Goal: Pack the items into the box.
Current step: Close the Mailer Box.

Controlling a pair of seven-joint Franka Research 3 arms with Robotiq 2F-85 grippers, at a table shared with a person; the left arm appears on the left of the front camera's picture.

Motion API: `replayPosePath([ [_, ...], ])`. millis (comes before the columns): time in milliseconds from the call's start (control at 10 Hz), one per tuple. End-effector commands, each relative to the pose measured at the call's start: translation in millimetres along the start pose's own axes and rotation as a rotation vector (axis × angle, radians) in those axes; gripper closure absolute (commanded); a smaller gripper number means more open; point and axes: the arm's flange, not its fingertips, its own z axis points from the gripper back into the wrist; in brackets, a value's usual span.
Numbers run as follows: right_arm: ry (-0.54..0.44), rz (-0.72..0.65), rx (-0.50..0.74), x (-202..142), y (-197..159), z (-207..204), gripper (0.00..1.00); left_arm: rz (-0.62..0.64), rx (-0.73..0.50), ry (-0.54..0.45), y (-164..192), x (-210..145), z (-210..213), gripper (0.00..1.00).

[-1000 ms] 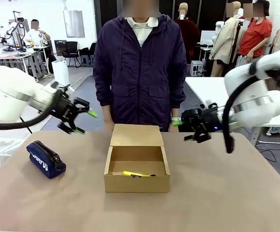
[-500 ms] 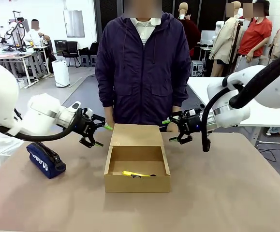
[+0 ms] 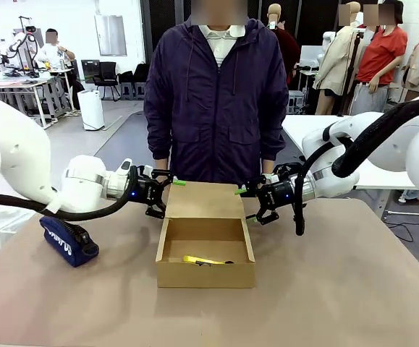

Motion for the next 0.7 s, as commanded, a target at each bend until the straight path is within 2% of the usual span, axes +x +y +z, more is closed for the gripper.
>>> replayPosePath([
  [0,0.022,0.078,0.084,6.5,4.0,-1.7,0.0,-0.009,-0.025,0.015,-0.4,7.0,-5.0,0.0],
  [200,0.004,0.128,0.14,9.1,-1.0,-7.4,0.0,0.012,-0.055,0.02,0.1,10.1,-2.2,0.0],
  [400,-0.015,0.188,0.143,10.3,-2.3,-10.2,0.0,0.013,-0.052,0.013,2.4,9.5,0.0,0.0],
  [500,-0.02,0.221,0.139,8.9,-2.7,-10.0,0.14,0.012,-0.042,0.012,1.7,9.9,-0.5,0.0],
  [600,-0.044,0.231,0.151,9.3,-2.3,-8.9,0.34,0.006,-0.033,0.012,0.3,10.0,-0.9,0.19],
])
